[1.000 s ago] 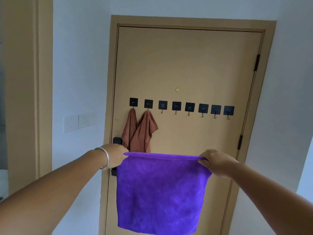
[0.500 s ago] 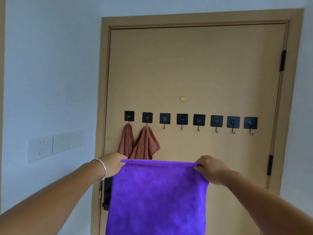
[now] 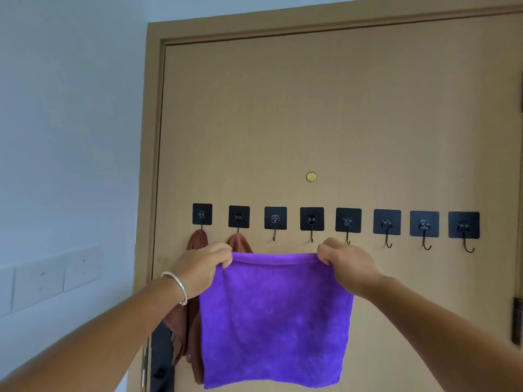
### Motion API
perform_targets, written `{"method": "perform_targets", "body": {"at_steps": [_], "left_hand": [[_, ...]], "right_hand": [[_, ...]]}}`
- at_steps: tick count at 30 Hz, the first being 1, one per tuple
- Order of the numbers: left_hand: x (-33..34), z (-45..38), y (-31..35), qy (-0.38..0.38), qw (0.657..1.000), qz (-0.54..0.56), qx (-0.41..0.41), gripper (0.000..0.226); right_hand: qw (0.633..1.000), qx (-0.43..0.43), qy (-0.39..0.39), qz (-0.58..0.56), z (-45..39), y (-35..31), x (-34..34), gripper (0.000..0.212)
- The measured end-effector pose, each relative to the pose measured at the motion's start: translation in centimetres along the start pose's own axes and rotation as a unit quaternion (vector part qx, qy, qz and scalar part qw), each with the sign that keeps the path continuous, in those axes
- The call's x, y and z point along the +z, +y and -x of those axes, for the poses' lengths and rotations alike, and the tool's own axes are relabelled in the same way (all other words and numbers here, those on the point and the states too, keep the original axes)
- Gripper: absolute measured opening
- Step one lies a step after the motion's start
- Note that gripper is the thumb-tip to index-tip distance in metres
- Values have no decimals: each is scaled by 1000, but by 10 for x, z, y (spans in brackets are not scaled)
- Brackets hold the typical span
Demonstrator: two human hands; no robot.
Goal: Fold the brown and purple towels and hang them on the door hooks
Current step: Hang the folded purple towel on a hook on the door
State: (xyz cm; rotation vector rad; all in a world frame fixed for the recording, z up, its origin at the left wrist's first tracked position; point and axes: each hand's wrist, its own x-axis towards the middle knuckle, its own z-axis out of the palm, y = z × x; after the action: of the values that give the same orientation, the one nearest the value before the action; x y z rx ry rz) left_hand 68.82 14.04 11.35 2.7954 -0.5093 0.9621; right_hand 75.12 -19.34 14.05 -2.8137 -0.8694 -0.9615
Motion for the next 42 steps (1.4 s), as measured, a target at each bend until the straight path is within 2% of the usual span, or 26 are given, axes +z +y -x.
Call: {"method": "perform_targets", "body": {"at_steps": [2,4,11,16,19,22,25,35,39,42], "left_hand": [[6,-12,-12,-14,1000,-24,9,44],[11,-25,-18,-21,999,-31,-22,55],[19,-85,-36,-16,990,-123,-62,75],[28,-126,-29,-37,977,-183,-99,64],[44,-130,-23,-76,974,-166,-137,59],[63,-126,-16,-91,975,-149,-140,54],[79,-124,-9,-97,974,-146,-144,58],[124,-91,21,-214,962,-13,-169,46],[107,-85,33,-253,949,-120,-146,42],[80,-91,43,-196,952,-198,-128,37]], "right_hand": [[997,-56,-11,45,-12,5,3,34],[996,-69,-5,62,-24,7,7,39],[992,18,-22,122,-76,-7,12,50],[984,71,-24,162,-109,-25,24,42],[981,95,-45,165,-115,-36,46,38],[978,107,-65,168,-108,-41,69,34],[978,115,-66,159,-103,-44,85,34],[981,135,-118,73,-83,-68,115,40],[979,106,-108,134,-65,-52,119,45],[988,92,-74,95,-44,-31,117,41]]}}
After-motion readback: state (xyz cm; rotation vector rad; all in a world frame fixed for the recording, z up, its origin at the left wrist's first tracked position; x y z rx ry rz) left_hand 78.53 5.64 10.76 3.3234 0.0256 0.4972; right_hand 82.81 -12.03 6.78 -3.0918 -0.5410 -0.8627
